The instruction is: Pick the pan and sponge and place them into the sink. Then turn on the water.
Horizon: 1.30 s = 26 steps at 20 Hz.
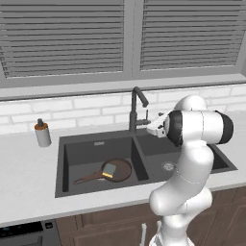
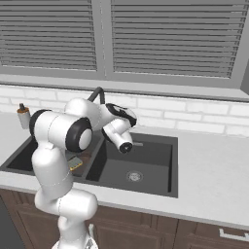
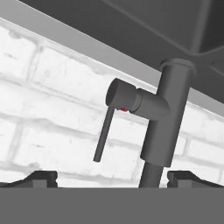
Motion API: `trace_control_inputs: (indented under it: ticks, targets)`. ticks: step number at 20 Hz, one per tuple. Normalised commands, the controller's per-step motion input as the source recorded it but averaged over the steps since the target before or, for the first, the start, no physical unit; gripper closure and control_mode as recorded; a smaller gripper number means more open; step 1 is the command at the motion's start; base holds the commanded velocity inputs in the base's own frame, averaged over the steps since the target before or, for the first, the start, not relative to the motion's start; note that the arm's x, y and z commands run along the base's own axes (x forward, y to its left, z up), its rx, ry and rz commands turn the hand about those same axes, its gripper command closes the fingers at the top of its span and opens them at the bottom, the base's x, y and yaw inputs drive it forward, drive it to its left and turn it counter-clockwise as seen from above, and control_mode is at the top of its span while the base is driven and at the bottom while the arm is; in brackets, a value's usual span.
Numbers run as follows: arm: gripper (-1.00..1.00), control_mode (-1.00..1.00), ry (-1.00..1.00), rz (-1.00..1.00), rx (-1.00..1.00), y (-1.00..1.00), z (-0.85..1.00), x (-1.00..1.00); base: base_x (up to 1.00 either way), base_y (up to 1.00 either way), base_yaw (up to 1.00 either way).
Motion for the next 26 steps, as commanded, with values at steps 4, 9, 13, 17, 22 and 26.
trace_control_inputs:
  ticks: [4,9,13,17,22,26]
  targets:
    - [-1.00,-1.00,0.03,0.00,0.02,0.05,0.00,0.25,0.00,0.00,0.00]
    - [-1.00,-1.00,0.03,0.00,0.03,0.02,0.00,0.27,0.00,0.00,0.00]
    - [-1.00,-1.00,0.03,0.00,0.03,0.00,0.00,0.29,0.00,0.00,0.00]
    - [-1.00,-1.00,0.05,0.00,0.03,0.00,0.00,0.31,0.00,0.00,0.00]
    - [-1.00,-1.00,0.06,0.00,0.03,0.00,0.00,0.31,0.00,0.00,0.00]
    - [-1.00,-1.00,0.03,0.00,0.00,0.00,0.00,0.32,0.00,0.00,0.00]
